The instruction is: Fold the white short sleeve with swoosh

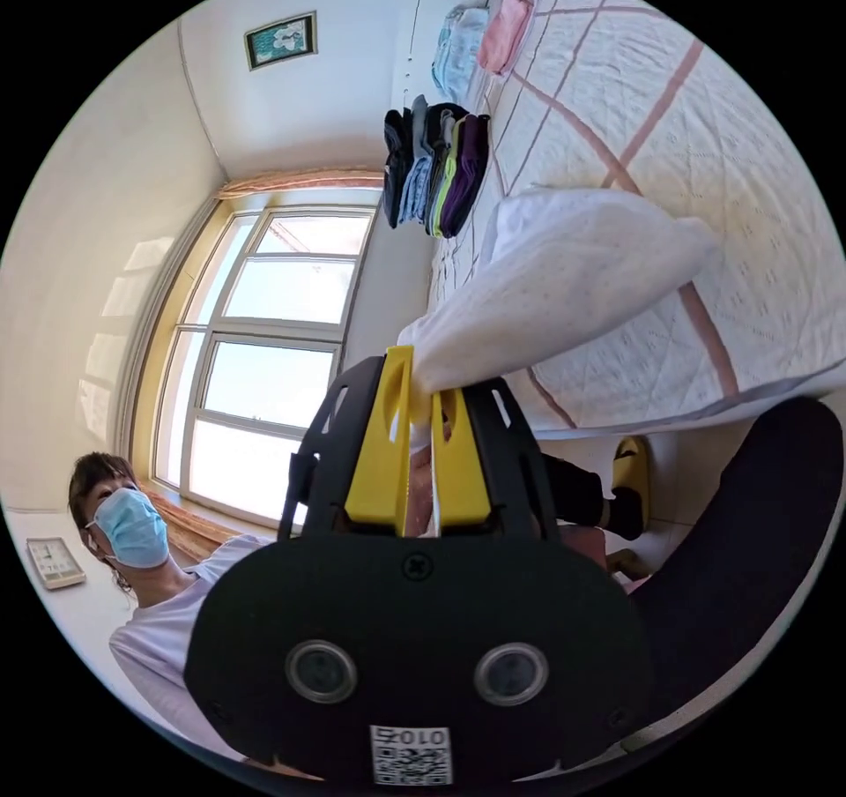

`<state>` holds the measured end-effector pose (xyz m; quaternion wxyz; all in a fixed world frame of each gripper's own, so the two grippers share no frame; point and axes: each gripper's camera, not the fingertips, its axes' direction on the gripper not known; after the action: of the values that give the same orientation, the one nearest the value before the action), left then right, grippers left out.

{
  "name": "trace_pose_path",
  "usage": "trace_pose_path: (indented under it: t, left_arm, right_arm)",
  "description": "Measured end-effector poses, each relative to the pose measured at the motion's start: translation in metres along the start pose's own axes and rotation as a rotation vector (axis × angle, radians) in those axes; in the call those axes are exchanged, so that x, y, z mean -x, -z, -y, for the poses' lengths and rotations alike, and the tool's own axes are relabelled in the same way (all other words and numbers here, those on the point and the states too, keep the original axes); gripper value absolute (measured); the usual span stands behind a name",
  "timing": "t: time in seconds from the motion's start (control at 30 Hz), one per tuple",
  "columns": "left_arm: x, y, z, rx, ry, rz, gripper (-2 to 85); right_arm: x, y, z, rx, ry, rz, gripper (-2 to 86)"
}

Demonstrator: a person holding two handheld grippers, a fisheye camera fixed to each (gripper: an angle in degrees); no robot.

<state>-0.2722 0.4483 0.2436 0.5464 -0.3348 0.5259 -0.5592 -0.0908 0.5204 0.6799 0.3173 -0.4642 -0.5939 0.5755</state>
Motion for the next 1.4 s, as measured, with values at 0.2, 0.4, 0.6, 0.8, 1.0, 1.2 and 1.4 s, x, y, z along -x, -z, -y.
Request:
trace_pose_path:
  t: [0.2,0.4,0.6,0.8,1.0,1.2,1.4]
  left_arm:
    - [0.0,0.02,-0.028,-0.049,0.031,0.021,17.0]
    - [-0.021,0.019,-0.032,-0.137,0.019,-0.034,16.6]
    - [-0.052,0.0,-0.029,-0.101,0.044,0.041,14.1]
    - [-0.106,-0.007,-0.025,-0.098,-0.004,0.228,7.6]
    - [-0.159,0.004,-0.032,-0.078,-0.075,0.266,6.3]
    - [-0.239,0.075,-0.039,-0.207,-0.148,0.113,6.0]
    - [-0.341,0.204,-0.061,-0.316,-0.266,0.141,6.1]
  right_arm:
    - [-0.027,0.009,0.003,0.022,-0.032,-0.007,5.2]
    - [-0.037,0.006,0.001,0.025,-0.014,-0.016,5.3]
    - [-0.06,0.003,-0.002,0.044,-0.027,-0.06,5.4]
    - [-0.116,0.006,-0.021,-0.014,-0.108,-0.13,5.6]
    - [-0.14,-0.009,-0.025,0.014,-0.083,-0.155,5.1]
    - [-0.067,-0.047,-0.002,0.131,0.194,-0.183,4.9]
    - [-0.016,-0.152,0.009,0.361,0.371,-0.078,4.9]
